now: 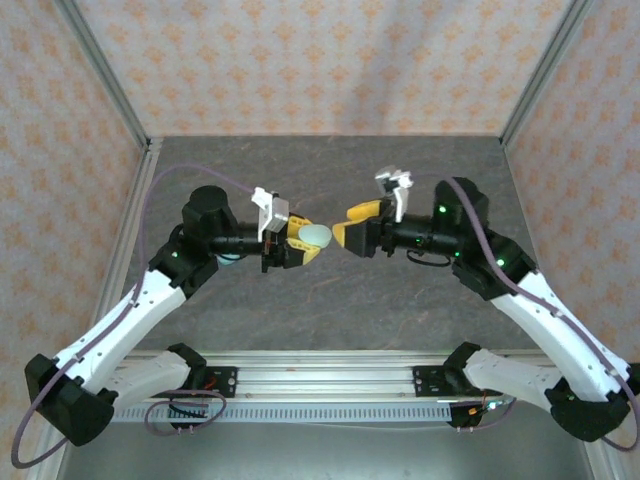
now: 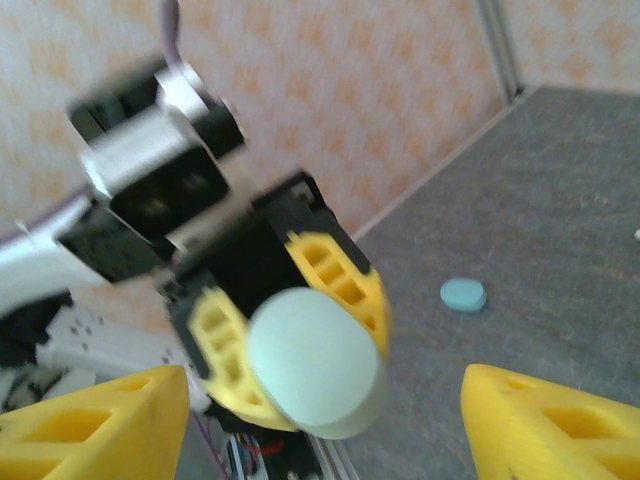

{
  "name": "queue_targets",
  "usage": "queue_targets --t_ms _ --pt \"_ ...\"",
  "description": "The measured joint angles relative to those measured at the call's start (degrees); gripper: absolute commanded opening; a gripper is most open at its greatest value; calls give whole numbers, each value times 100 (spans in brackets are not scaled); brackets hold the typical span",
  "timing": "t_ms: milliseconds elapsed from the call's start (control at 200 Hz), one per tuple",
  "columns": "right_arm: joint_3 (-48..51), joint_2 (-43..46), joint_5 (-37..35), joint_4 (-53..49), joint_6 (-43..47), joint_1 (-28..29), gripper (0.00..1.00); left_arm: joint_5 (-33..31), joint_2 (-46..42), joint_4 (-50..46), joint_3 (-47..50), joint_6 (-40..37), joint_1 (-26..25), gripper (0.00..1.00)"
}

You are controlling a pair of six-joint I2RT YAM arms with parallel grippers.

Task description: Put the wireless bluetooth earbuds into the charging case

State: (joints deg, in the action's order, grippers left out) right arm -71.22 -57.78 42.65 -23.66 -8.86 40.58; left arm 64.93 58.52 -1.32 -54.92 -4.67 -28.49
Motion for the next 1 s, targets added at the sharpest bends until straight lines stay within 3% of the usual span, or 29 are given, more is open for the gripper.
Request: queue_targets --t_ms 315,570,836,1001 --pt "59 -315 496 -212 929 350 76 223 -175 -380 -55 -127 0 6" --pt "59 -398 474 -208 1222 365 61 337 -157 -671 -184 -286 2 5" --pt "59 -446 474 -205 1300 391 61 367 -127 -962 -262 -446 15 5" --pt "59 -474 481 -203 1342 402 71 389 -72 -1049 -330 -487 15 5"
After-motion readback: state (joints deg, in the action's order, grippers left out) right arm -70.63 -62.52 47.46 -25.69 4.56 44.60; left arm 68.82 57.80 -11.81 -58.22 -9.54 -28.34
